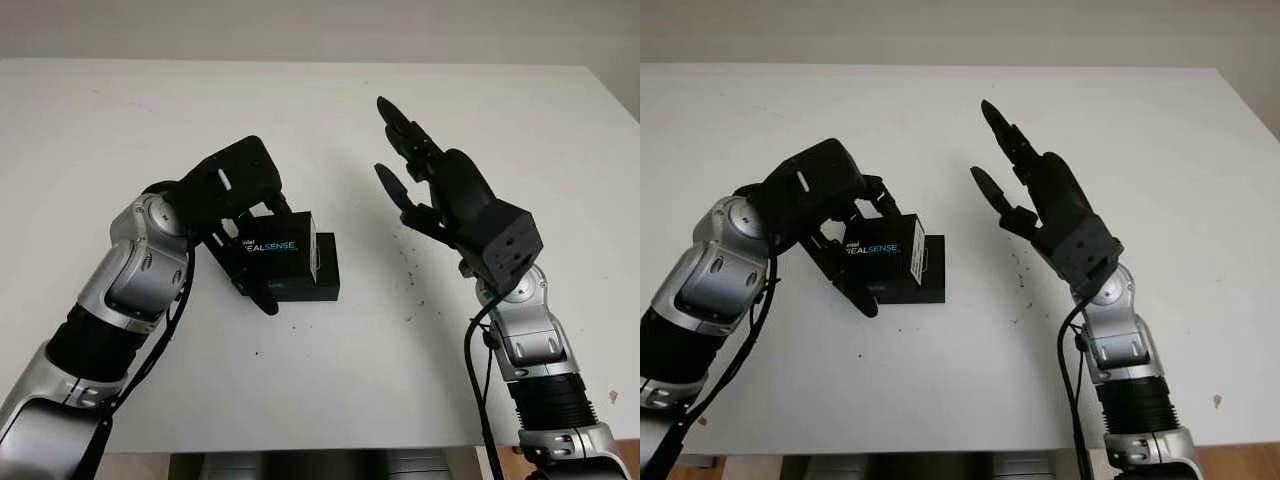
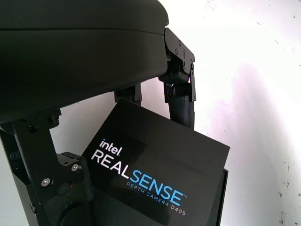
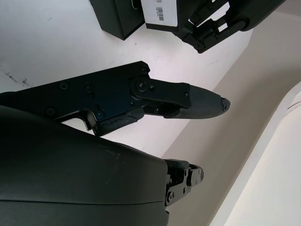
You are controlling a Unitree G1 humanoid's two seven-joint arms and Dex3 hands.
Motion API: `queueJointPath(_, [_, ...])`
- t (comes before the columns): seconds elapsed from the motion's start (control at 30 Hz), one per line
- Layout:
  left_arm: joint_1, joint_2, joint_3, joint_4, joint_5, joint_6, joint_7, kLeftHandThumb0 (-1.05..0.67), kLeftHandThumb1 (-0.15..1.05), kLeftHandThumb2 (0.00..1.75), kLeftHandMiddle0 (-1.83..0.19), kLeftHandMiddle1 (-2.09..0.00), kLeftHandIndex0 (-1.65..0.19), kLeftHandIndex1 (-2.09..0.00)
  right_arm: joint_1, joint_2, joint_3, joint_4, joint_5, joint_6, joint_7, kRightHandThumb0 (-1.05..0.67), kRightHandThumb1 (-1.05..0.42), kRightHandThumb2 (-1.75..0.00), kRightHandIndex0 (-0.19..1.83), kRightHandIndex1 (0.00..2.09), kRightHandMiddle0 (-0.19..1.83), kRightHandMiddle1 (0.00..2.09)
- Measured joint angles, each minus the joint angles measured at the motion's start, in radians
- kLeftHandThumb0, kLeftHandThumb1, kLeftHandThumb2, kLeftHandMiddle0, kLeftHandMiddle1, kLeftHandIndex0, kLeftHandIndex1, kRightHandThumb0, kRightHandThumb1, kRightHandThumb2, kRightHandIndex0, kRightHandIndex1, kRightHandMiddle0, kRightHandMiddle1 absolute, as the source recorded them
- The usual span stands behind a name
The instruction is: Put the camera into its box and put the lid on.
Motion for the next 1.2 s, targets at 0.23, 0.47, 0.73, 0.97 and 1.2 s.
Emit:
queueJointPath(0.23, [-0.022,-0.037,0.001,0.024,-0.018,0.051,0.007,-0.32,1.02,0.05,-0.66,-1.85,-0.49,-1.66,0.000,0.016,0.002,0.001,-0.002,-0.013,-0.018,-0.74,-1.05,-0.52,0.14,0.07,0.14,0.06])
queueJointPath(0.47, [-0.048,-0.057,0.001,0.033,-0.050,0.130,0.011,-0.30,1.02,0.05,-0.63,-1.84,-0.47,-1.69,0.000,0.019,0.002,0.004,-0.006,-0.019,-0.022,-0.74,-1.05,-0.52,0.15,0.07,0.14,0.07])
queueJointPath(0.73, [-0.086,-0.062,-0.038,0.034,-0.065,0.215,0.018,-0.32,1.01,0.05,-0.74,-1.89,-0.53,-1.71,0.001,0.023,0.002,0.004,-0.003,-0.019,-0.023,-0.74,-1.05,-0.51,0.15,0.06,0.14,0.07])
queueJointPath(0.97, [-0.097,-0.045,-0.062,0.034,-0.073,0.186,0.013,-0.31,1.02,0.06,-0.67,-1.92,-0.48,-1.72,0.007,0.024,0.004,0.004,-0.005,-0.019,-0.031,-0.74,-1.05,-0.52,0.14,0.06,0.14,0.07])
queueJointPath(1.2, [-0.096,-0.027,-0.076,0.034,-0.079,0.127,0.003,-0.31,1.02,0.05,-0.61,-1.88,-0.42,-1.70,0.011,0.032,0.006,0.004,-0.007,-0.023,-0.035,-0.73,-1.05,-0.52,0.15,0.06,0.15,0.07])
